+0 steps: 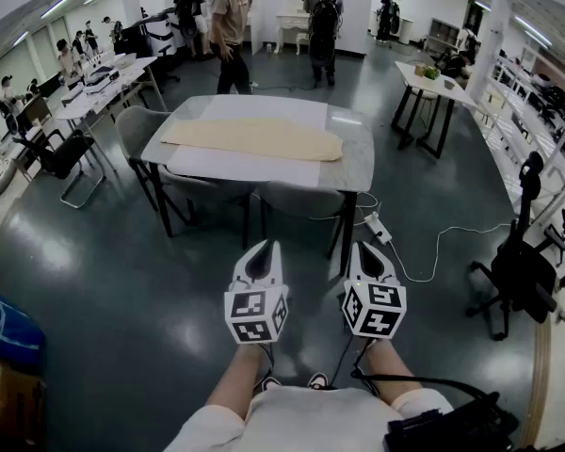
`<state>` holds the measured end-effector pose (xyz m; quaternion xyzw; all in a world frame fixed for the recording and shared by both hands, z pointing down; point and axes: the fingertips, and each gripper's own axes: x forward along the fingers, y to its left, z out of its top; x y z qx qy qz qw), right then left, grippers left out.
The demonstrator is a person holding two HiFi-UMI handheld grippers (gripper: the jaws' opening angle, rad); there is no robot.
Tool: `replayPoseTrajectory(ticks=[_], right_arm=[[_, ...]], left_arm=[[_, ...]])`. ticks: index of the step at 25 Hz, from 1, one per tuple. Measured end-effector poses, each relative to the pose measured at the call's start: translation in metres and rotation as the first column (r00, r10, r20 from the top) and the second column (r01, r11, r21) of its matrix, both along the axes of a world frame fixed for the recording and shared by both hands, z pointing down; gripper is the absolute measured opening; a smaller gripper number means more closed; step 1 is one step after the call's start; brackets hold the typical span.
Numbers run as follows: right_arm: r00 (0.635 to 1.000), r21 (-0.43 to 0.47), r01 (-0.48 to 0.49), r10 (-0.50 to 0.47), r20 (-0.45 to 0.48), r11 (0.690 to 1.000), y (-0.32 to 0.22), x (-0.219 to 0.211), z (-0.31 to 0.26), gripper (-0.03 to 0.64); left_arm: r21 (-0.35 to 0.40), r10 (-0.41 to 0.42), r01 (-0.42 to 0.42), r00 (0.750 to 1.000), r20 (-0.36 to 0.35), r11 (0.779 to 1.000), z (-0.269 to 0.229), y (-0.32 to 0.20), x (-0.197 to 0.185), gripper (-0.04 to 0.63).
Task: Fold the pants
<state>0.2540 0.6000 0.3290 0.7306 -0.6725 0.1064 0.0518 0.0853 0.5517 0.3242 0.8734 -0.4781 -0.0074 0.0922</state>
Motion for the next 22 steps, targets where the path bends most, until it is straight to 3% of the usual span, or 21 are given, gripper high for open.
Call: replayPoseTrajectory(ticks=[14,22], right_arm=[[0.997,-0.02,-0.066,0.066,0.041,0.998,-0.007,-0.014,0.013,-0.008],[0.995,-0.072,-0.069,0.074,0.062,0.995,-0.02,-0.03,0.036,-0.008]], left_arm=[[-0.002,0.01,-0.01,1.0,0.018,1.0,0.006,-0.009,-0.033,0.017],[-0.042,-0.016,0.018,0.999,0.044,0.999,0.028,-0.02,-0.064,0.017]])
